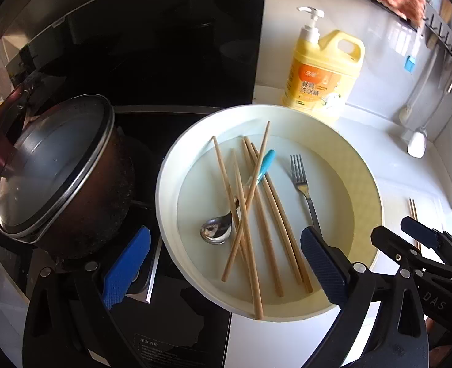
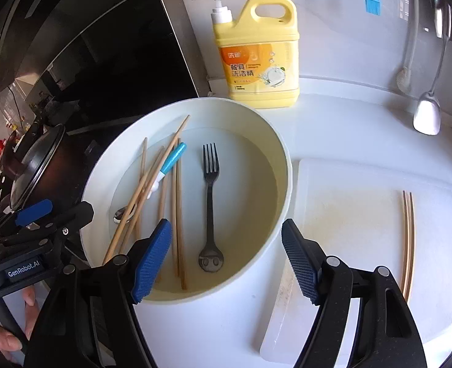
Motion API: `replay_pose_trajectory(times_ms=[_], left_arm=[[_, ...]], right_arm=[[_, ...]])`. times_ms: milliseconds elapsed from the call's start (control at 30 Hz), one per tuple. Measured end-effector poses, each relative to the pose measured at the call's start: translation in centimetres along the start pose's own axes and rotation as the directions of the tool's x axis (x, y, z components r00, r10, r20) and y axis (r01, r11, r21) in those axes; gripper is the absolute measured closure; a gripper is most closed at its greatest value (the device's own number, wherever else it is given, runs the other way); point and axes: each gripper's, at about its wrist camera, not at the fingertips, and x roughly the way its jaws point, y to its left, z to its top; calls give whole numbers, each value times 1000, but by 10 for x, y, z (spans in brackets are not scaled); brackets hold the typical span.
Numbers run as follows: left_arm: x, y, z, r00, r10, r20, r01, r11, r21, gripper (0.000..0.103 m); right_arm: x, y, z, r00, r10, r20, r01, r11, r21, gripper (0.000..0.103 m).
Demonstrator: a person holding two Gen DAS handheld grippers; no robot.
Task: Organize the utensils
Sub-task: 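Move both tools back over the last two chopsticks on the board, then position both open tools around the last two chopsticks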
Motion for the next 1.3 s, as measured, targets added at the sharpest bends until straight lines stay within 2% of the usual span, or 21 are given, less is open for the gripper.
replay_pose_trajectory(times_ms=[100,267,467,567,700,933,1133,1300], left_arm=[[0,-8,-3,1000,-29,-10,29,999,23,6],[-6,-37,-8,998,-66,18,64,993,103,6],[-14,-92,-15,990,-136,39,128,979,158,6],[-17,-126,-23,988,-147,38,138,975,176,6],[-23,-167,-37,989,-142,39,134,978,160,6],[-33,-224,-71,997,-69,30,66,994,84,6],[-33,-238,-86,999,-18,34,17,999,36,6],[-16,-238,-96,999,-24,42,23,1000,21,6]], right_arm=[[-6,-7,-12,1000,-20,-7,20,1000,17,32],[-23,-31,-32,997,-74,13,74,996,58,32],[-50,-87,-62,987,-157,24,152,978,143,32],[-65,-123,-77,982,-188,21,181,967,177,32],[-84,-171,-92,978,-205,34,195,961,196,32],[-99,-238,-108,983,-179,50,170,975,143,32],[-88,-260,-107,989,-135,54,128,985,119,32],[-70,-261,-108,988,-132,82,120,984,133,32]])
